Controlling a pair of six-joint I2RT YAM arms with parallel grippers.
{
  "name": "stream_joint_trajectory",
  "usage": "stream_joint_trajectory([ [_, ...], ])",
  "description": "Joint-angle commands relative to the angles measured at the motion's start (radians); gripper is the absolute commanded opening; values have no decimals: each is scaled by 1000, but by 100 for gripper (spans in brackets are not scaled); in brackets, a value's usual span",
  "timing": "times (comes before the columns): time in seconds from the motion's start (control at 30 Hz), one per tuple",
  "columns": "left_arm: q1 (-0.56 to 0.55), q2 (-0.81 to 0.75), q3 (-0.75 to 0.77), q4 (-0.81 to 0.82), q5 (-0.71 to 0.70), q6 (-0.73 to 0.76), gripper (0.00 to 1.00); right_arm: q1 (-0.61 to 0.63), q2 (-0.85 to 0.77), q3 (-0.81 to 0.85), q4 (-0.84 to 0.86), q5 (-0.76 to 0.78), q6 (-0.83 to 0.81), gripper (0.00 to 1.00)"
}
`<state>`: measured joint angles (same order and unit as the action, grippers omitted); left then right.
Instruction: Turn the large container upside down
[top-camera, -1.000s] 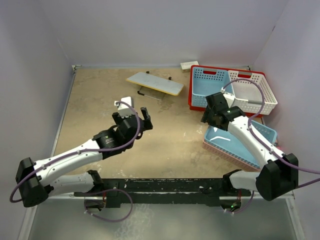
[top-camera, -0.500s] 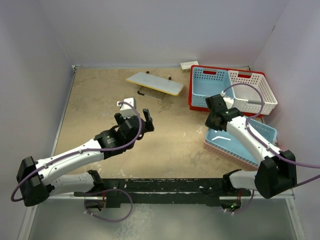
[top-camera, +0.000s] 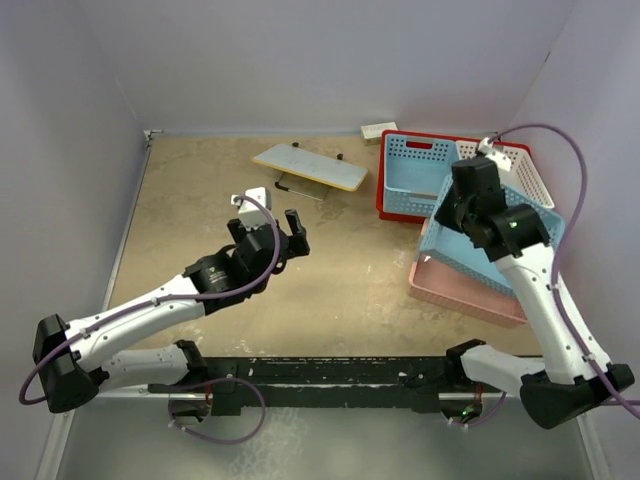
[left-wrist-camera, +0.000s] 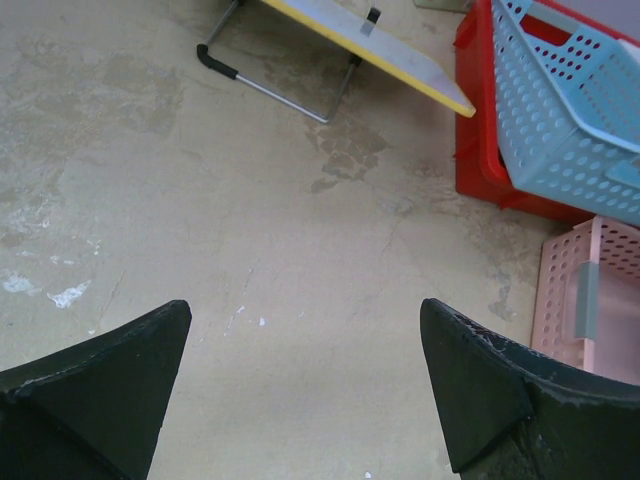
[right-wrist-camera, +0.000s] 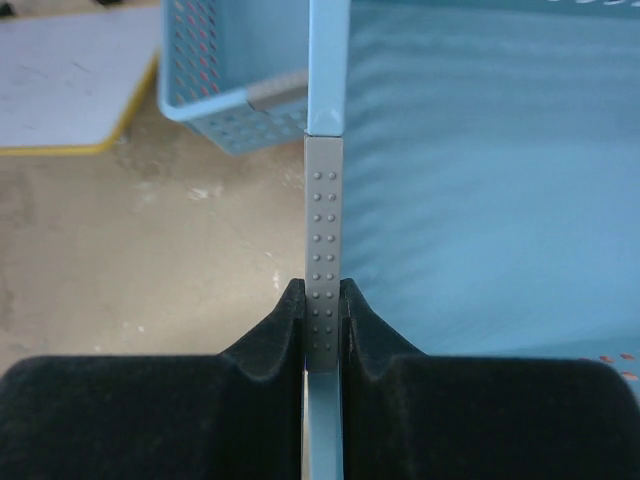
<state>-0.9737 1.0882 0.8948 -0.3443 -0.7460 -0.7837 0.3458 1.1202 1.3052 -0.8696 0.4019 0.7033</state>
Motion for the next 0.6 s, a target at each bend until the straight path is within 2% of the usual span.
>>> stream_joint_trajectory([
  [0.0,10,-29,97,-33,-27,26,94,-2,1,218,-63,29,-118,0],
  [0.1,52,-39,123,-81,-29,34,94,-2,37,404,-77,13,-149,0],
  [0.23,186,-82,124,-137,54,31,94,-2,64,580,-6,-158,-138,0],
  [0.43,393,-160,118,-210,164,-5,94,0,51,481,383,-639,-42,0],
  [0.57,472,-172,160,-331,135,-120,94,74,103,384,612,-829,52,0],
])
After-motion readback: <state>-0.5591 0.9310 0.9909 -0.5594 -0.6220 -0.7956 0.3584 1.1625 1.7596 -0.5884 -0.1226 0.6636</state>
